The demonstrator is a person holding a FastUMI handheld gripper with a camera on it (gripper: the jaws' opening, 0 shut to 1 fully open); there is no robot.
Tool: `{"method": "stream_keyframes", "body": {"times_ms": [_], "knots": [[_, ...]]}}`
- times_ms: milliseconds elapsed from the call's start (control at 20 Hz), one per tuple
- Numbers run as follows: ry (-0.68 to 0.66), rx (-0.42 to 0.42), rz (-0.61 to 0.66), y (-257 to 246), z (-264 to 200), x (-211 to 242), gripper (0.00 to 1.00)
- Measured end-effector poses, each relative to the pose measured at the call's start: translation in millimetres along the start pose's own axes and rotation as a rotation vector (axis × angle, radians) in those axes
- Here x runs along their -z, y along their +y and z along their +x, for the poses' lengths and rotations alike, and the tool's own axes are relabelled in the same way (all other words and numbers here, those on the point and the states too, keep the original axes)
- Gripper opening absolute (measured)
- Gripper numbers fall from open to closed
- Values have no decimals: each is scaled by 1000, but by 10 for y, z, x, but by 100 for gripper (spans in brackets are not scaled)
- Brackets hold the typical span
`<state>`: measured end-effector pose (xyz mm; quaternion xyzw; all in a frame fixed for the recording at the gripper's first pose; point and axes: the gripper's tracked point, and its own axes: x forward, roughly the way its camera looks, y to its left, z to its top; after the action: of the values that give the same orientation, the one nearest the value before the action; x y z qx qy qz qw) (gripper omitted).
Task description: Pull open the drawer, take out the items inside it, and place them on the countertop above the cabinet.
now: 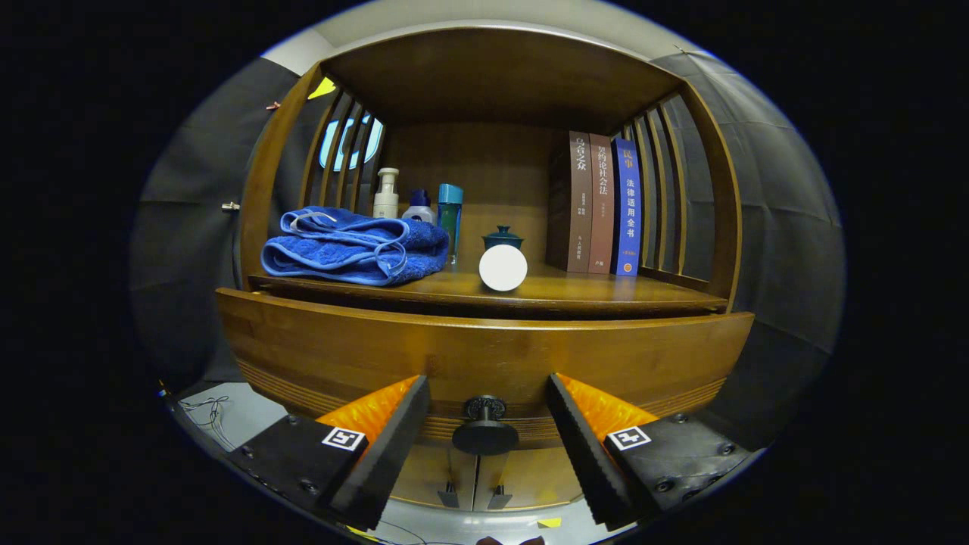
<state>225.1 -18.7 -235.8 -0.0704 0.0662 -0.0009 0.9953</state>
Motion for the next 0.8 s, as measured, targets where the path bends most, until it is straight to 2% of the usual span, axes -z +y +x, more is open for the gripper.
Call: {"method": "stream_keyframes", "body": {"times_ms": [400, 650, 800], "knots": [[23, 13, -19, -3, 250, -24, 100], [40, 25, 3, -18, 217, 65, 100], [0, 32, 19, -35, 78, -110, 100]]}}
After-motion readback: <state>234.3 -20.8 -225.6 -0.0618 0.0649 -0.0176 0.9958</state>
